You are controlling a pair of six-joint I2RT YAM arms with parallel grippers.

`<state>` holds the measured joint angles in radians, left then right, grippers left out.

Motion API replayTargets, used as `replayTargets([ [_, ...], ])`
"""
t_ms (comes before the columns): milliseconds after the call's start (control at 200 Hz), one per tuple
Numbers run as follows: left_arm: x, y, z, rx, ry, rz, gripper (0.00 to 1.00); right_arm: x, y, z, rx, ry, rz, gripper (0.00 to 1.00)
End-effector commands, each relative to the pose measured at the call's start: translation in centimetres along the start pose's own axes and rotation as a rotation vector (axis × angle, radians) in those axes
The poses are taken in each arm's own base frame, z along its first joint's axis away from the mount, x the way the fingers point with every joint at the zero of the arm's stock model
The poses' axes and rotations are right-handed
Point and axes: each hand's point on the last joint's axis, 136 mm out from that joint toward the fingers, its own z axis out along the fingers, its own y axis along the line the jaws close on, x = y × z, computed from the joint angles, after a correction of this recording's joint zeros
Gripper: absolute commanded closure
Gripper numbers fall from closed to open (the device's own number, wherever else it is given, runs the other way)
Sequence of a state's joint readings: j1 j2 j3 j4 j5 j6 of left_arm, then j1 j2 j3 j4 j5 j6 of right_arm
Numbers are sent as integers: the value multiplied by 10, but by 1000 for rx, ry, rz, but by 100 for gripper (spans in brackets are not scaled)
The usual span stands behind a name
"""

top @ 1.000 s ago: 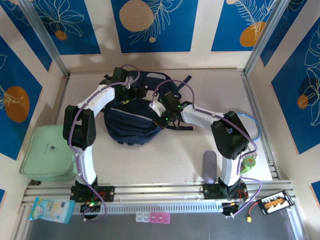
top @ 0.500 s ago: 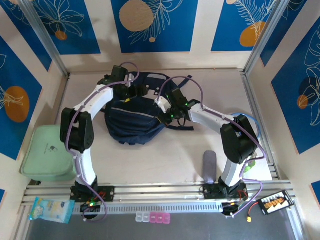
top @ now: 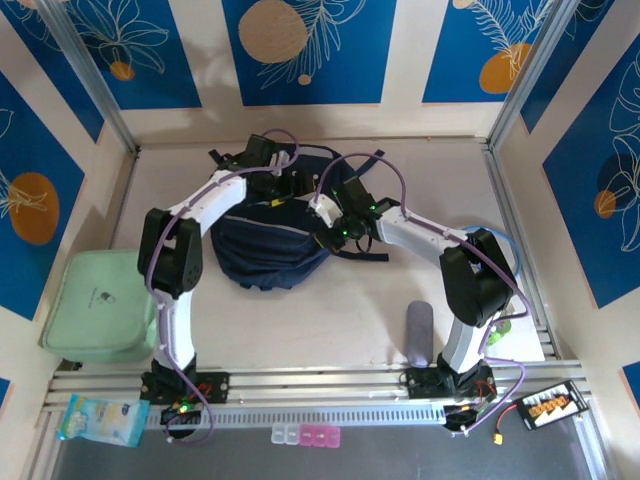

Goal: Pack books, pencil case, and school supplies into a backpack

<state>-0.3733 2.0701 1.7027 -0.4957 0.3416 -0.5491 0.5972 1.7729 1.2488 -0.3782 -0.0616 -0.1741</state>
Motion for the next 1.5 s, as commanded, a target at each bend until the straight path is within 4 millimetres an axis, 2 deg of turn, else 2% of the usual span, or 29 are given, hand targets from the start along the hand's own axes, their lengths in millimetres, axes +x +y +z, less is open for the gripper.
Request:
replayTargets([
  [0, 2, 29, 14, -136, 3, -75, 6, 12, 28, 1, -99, 27, 7, 100],
  [255, 4, 42, 21, -186, 1, -134, 6, 15, 52, 4, -134, 28, -19, 100],
  [630, 9, 44, 27, -179, 16, -157, 6, -10, 100, 16, -185, -61, -30, 100],
  [760, 9, 42, 27, -166, 15, -151, 6, -17, 87, 2, -119, -110, 53, 99],
  [930, 8, 42, 26, -165, 16, -146, 6, -5, 58, -20, -10, -132, 144, 70],
  [990, 9, 42, 27, -163, 19, -147, 6, 3, 50, -18, 18, -109, 163, 61],
  [1070, 8, 42, 28, -162, 19, -148, 6, 10, 42, -11, 43, -66, 176, 56],
  [1180, 9, 43, 27, -166, 19, -149, 6, 16, 37, 1, 65, -18, 190, 53],
  [1325, 9, 44, 27, -172, 21, -149, 5, 12, 32, 9, 81, -4, 199, 53],
  [1410, 11, 45, 28, -175, 27, -152, 5, 11, 28, 14, 98, 8, 202, 55],
  [1495, 11, 47, 28, -178, 28, -154, 5, 10, 26, 18, 104, 17, 197, 62],
])
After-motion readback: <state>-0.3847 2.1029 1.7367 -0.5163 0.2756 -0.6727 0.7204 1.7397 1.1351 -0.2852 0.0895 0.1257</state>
